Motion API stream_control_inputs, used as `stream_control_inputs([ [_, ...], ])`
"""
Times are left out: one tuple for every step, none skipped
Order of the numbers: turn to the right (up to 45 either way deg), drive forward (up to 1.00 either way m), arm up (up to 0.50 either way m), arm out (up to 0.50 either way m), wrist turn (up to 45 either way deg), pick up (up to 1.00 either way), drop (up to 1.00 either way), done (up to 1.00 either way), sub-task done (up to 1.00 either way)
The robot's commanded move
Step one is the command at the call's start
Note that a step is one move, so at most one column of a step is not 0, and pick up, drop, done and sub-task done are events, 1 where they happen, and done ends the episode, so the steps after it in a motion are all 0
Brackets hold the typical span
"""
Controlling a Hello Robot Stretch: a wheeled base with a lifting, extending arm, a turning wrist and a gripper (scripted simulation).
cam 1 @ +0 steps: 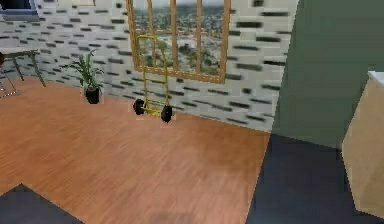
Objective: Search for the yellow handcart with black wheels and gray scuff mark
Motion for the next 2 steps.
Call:
stream_control_inputs([
  [0.0, 1.00, 0.00, 0.00, 0.0, 0.00, 0.00, 0.00, 0.00],
  [3.0, 0.00, 0.00, 0.00, 0.0, 0.00, 0.00, 0.00, 0.00],
])
